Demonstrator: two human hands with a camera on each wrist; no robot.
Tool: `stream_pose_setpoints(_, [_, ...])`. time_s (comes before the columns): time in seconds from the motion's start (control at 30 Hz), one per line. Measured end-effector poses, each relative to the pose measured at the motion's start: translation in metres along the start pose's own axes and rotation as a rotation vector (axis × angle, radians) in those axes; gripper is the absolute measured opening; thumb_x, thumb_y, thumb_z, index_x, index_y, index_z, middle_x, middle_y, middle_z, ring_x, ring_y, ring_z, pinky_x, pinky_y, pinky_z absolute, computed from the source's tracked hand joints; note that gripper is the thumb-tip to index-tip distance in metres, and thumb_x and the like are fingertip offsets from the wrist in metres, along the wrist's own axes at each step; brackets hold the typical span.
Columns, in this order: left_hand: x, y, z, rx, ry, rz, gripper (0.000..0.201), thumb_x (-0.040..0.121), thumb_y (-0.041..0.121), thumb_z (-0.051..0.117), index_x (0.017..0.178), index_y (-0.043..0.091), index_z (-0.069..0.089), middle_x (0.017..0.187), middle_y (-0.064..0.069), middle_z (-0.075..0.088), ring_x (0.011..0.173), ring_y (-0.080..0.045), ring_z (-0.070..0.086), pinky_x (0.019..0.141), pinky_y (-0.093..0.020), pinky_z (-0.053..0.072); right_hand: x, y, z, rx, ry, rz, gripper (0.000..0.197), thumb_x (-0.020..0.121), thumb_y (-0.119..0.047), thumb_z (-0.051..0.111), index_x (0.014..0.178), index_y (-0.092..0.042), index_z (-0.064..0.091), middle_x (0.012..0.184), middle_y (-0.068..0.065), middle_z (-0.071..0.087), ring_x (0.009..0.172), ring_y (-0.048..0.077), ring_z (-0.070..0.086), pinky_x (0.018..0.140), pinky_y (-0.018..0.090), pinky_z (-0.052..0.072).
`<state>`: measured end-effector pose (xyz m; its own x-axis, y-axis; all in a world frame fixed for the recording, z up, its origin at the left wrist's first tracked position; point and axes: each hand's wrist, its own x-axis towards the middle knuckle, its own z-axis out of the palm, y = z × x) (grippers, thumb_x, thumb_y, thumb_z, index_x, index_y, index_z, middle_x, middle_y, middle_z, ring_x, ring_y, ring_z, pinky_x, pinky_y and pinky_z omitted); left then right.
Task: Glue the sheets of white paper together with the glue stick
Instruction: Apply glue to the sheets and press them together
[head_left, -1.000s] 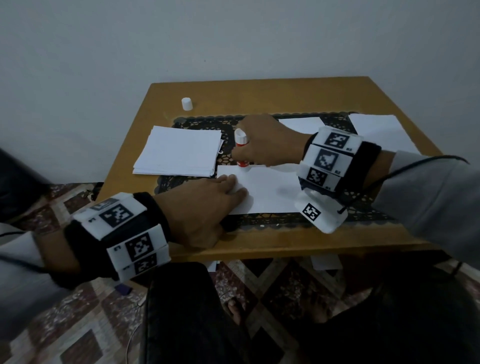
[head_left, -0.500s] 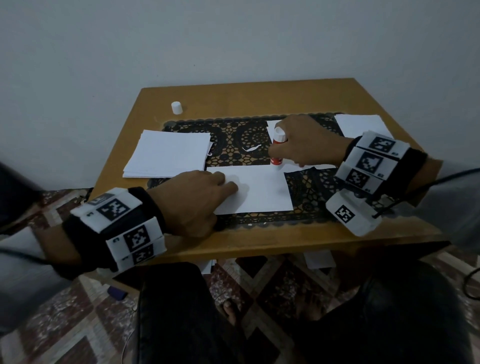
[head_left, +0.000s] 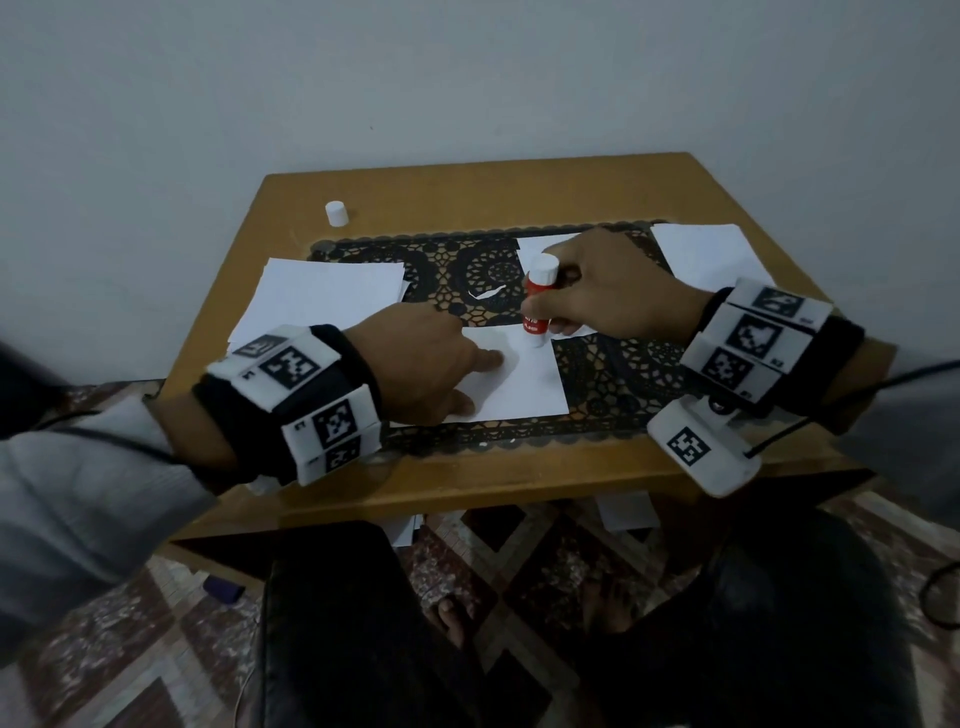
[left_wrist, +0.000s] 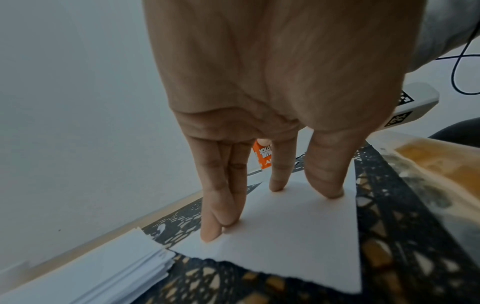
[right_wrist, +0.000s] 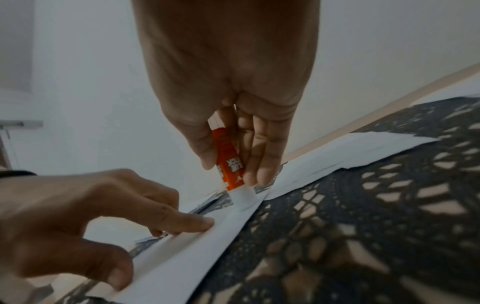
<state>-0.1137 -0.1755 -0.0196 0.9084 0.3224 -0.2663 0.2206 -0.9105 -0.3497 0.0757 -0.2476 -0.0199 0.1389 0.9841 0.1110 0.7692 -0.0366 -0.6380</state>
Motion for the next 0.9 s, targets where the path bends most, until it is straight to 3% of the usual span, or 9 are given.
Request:
stream_pose_setpoints(0.1, [0.0,0.0,0.001,0.012,0.006,-0.002,0.065,0.093,0.055,0.043,0.15,0.035,0.019,0.115,-0.011,0.059,0.096,-0.026,0.058,0.067,-0.029,0.04,0.0,-0.002,0.003,-0.017,0.029,0.014,0.019,0.083,-0.023,0.073,0.071,-0.009,0.068,0.067,-0.003,0.07,0.056,0.002,0.066,0.057,0.015,0.051])
stream_pose_setpoints(0.2, [0.0,0.001,0.002,0.023,0.009,-0.002,0.065,0.093,0.054,0.044,0.15,0.034,0.02,0.115,-0.011,0.06,0.096,-0.026,0.059,0.066,-0.028,0.039,-0.002,-0.002,0.005,0.047,0.038,0.056,0.014,0.084,-0.02,0.073,0.077,-0.008,0.07,0.072,0.0,0.072,0.059,0.008,0.07,0.061,0.025,0.059])
stream_pose_setpoints(0.33, [0.001,0.001,0.002,0.026,0.013,-0.003,0.065,0.093,0.054,0.044,0.15,0.033,0.019,0.116,-0.01,0.06,0.097,-0.026,0.059,0.067,-0.028,0.039,-0.005,-0.001,0.006,0.055,0.062,0.067,0.012,0.084,-0.02,0.074,0.084,-0.009,0.071,0.079,0.002,0.073,0.063,0.01,0.072,0.064,0.033,0.061])
stream_pose_setpoints(0.6, [0.008,0.002,-0.003,0.045,-0.011,0.008,0.07,0.092,0.052,0.05,0.151,0.031,0.017,0.11,-0.011,0.063,0.096,-0.026,0.059,0.071,-0.029,0.043,-0.008,-0.001,0.007,-0.02,0.083,0.025,0.015,0.081,-0.026,0.075,0.073,-0.013,0.072,0.072,-0.002,0.072,0.067,0.013,0.069,0.073,0.041,0.058])
stream_pose_setpoints(0.83, [0.008,0.001,-0.002,0.037,-0.012,-0.007,0.07,0.091,0.052,0.05,0.15,0.033,0.018,0.112,-0.012,0.062,0.098,-0.028,0.058,0.074,-0.03,0.046,-0.027,0.001,0.004,-0.011,0.011,0.012,0.016,0.082,-0.024,0.075,0.084,-0.009,0.074,0.076,-0.002,0.074,0.065,0.006,0.07,0.07,0.033,0.059])
stream_pose_setpoints(0.9, [0.008,0.002,-0.002,0.041,-0.012,-0.007,0.07,0.091,0.052,0.05,0.15,0.033,0.017,0.111,-0.012,0.062,0.097,-0.027,0.059,0.075,-0.031,0.048,-0.034,0.002,0.002,-0.027,0.01,-0.034,0.016,0.082,-0.025,0.075,0.085,-0.009,0.074,0.076,-0.004,0.073,0.065,0.003,0.069,0.069,0.027,0.057])
